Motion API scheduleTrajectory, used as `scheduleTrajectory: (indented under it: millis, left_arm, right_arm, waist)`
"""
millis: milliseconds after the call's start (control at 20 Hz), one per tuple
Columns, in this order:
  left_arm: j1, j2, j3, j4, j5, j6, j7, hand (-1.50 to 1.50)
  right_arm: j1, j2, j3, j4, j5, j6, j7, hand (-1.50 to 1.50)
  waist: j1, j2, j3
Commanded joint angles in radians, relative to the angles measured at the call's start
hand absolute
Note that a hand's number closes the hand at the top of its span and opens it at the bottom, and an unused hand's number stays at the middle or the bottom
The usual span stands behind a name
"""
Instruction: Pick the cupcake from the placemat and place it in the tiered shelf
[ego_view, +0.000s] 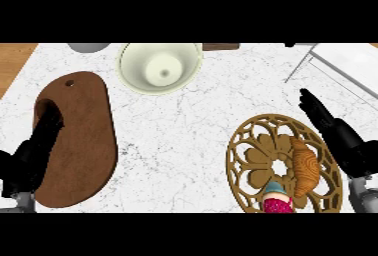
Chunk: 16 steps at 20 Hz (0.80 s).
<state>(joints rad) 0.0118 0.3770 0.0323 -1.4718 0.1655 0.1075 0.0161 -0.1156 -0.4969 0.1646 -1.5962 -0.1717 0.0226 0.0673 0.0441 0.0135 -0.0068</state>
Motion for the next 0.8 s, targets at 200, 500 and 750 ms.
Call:
scheduleTrajectory:
  millis: [200,500,750]
  left_arm:
    - [-0.034,-0.013,-0.039,-0.01,-0.053,0.011,-0.037,0.0]
    - [-0.019,-0.049,-0.066,-0.031,-0.044,0.009,-0.039,0.0]
    - [-0.045,-0.093,-0.142,-0.033,-0.086,0.016,-0.028,0.0]
  right_arm:
    - [0.049,0.113,-0.125,-0.287,0.068,-0.207,-0.409,-1.5]
    - [0.143,0.25,-0.383,-0.215,0.082,-0.499,-0.522,1.5]
    - [0.216,0.49,-0.399,-0.291,-0.138,-0.495,-0.911,-1.5]
  waist:
    - [-0.179,-0.055,0.014]
    - [-0.245,-0.036,0.019]
    - [-0.167,-0.028,0.023]
